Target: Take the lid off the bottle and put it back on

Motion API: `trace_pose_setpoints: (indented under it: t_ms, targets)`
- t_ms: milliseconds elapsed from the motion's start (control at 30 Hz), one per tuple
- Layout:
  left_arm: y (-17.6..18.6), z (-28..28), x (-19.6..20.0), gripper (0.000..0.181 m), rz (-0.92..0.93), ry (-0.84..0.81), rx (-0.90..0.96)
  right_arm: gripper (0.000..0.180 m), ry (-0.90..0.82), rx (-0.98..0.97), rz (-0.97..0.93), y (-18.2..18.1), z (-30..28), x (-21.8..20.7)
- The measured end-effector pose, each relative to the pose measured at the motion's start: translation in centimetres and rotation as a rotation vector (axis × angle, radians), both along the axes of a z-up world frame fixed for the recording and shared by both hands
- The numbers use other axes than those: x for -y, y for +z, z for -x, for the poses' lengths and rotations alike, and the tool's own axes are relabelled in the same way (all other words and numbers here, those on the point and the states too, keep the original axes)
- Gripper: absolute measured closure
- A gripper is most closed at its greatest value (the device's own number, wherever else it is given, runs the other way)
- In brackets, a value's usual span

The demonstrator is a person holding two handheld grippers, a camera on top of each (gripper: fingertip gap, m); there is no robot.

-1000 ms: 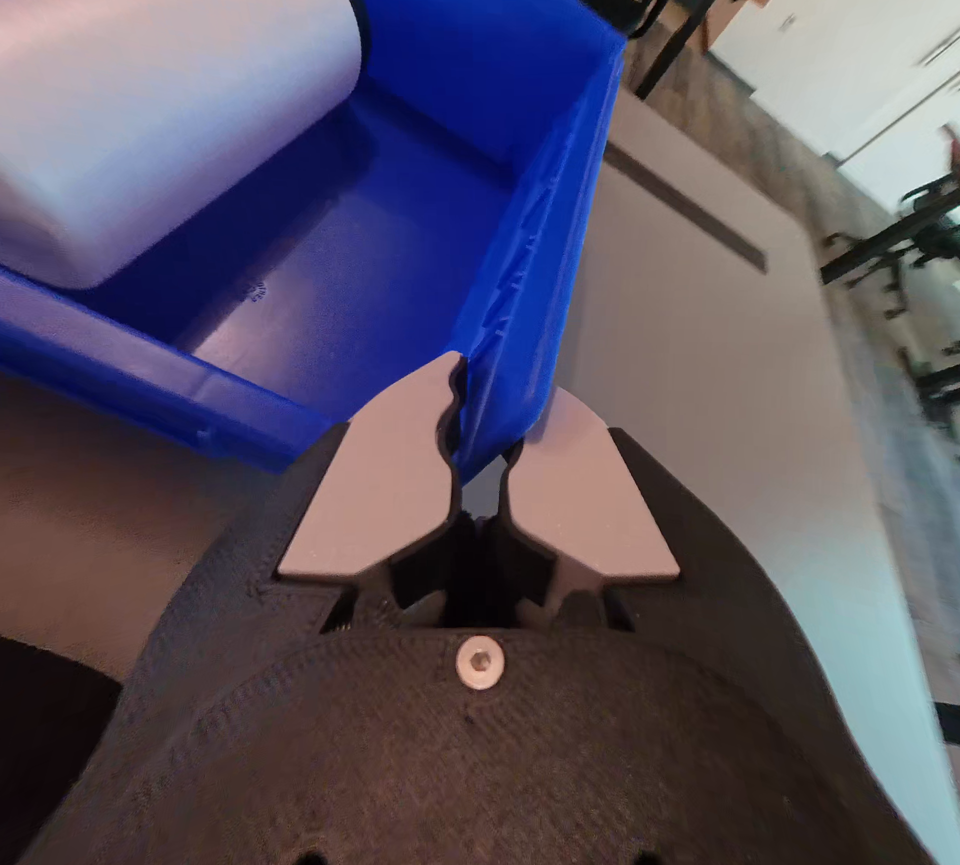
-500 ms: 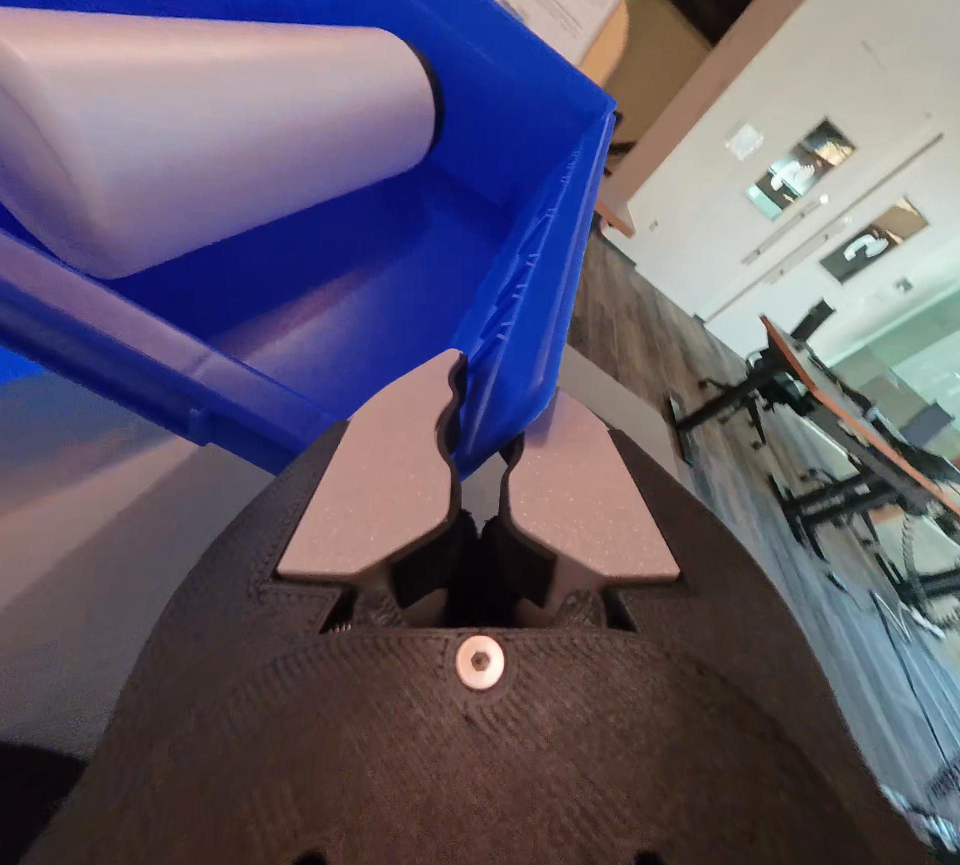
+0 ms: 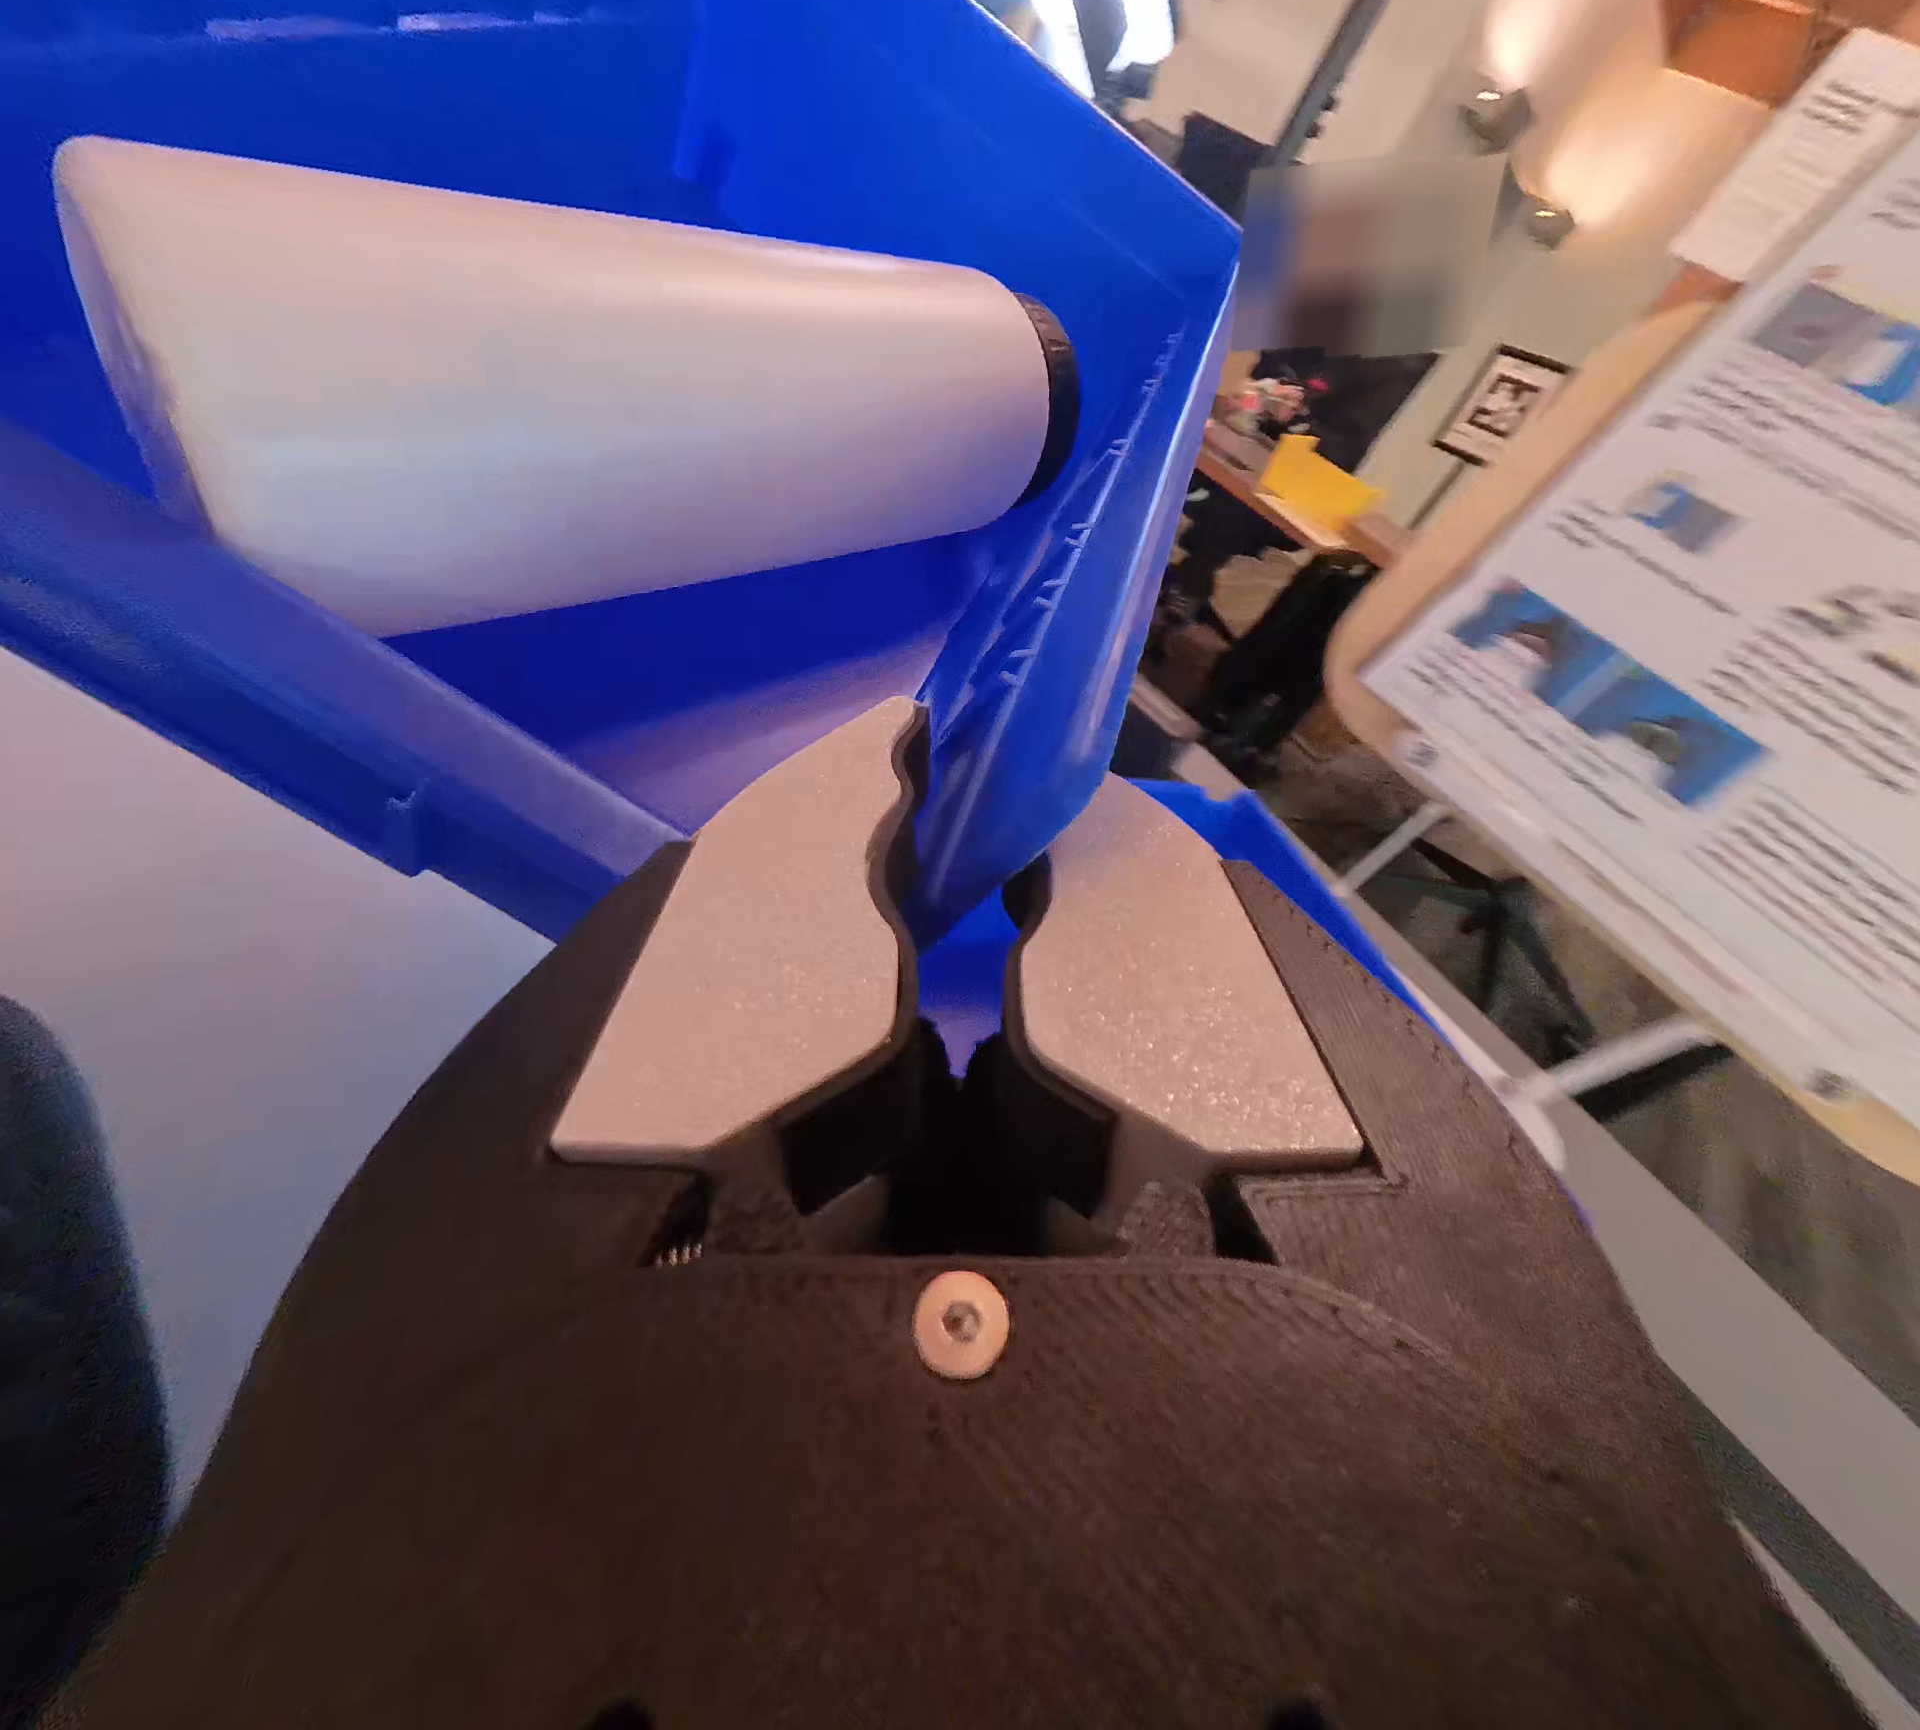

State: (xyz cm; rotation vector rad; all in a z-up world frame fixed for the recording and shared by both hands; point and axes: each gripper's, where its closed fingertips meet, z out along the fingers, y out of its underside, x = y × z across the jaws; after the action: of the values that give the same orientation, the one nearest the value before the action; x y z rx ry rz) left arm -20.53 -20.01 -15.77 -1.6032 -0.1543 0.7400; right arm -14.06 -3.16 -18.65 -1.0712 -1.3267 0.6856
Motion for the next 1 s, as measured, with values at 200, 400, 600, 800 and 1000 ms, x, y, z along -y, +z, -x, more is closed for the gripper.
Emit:
trace_pose_setpoints:
  t_ms: [200,400,600,800,1000]
  targets:
    - [-5.6,4.4,6.2,0.150,0.084,0.055,0.073,0.165,0.124,0.071,0.015,-4.7,5.0,6.5]
    - [-11.3,6.8,8.0,0.151,0.050,0.044,0.166,0.165,0.131,0.168,-0.001,-9.5,7.2,8.7]
    - [-14.9,7.7,6.9,0.152,0.128,0.065,0.145,0.164,0.098,0.225,-0.012,-12.3,7.5,7.7]
    - [-16.1,8.2,6.2,0.152,0.093,0.074,0.228,0.148,0.136,0.357,-0.025,-14.5,7.1,7.4]
    - [-16.0,6.7,6.1,0.091,0.100,-0.080,0.306,0.098,0.125,0.235,-0.134,-9.3,2.5,7.5]
